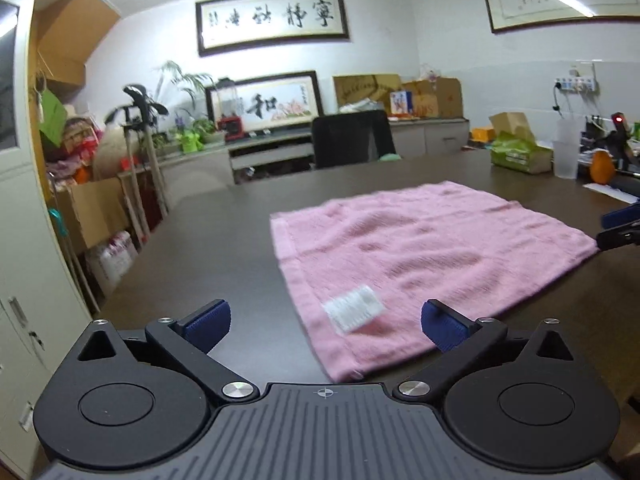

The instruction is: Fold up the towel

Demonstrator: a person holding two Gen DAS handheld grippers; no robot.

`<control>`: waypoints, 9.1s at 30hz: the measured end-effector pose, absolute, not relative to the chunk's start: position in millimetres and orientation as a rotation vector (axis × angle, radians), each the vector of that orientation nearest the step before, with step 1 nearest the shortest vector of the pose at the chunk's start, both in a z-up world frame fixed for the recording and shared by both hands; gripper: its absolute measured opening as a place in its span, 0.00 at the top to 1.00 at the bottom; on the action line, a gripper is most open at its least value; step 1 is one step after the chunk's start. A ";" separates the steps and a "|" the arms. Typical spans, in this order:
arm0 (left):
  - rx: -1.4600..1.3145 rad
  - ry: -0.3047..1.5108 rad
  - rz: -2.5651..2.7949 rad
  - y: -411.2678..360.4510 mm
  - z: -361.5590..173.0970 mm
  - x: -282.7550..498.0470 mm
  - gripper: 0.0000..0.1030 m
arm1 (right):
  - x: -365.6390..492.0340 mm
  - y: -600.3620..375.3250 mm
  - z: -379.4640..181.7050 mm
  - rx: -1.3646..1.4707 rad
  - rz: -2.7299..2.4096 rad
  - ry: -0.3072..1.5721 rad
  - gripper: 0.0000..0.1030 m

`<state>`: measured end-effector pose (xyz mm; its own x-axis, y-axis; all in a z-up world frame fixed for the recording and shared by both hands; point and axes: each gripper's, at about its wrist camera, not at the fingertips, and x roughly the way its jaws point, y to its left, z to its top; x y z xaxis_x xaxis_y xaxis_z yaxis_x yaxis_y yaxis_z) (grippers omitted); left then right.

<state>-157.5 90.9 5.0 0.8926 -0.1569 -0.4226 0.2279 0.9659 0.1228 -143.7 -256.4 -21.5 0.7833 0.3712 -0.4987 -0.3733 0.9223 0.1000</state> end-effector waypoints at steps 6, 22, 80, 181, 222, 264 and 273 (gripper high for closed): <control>0.149 0.506 -0.251 74.6 -2.6 -145.5 0.11 | -138.3 -251.8 -26.0 0.017 0.399 0.560 0.21; 0.088 0.620 -0.225 75.0 -7.3 -128.7 0.26 | -127.3 -249.9 -31.0 0.039 0.398 0.607 0.27; 0.122 0.498 -0.095 51.0 70.9 -18.3 0.93 | -33.1 -243.1 61.3 0.261 0.271 0.359 0.89; -0.120 0.543 0.365 179.2 44.2 19.5 0.17 | 95.3 22.6 35.1 -0.156 0.438 0.596 0.44; -0.198 0.526 0.362 195.7 48.9 10.6 0.03 | 97.0 5.0 4.4 0.201 0.737 0.902 0.91; 0.311 0.561 0.027 58.3 11.0 48.2 0.18 | 71.9 -249.1 -27.0 0.432 0.317 0.818 0.54; 0.329 0.580 0.023 63.5 2.6 41.5 0.18 | 41.7 -269.7 -21.3 0.495 0.389 0.748 0.45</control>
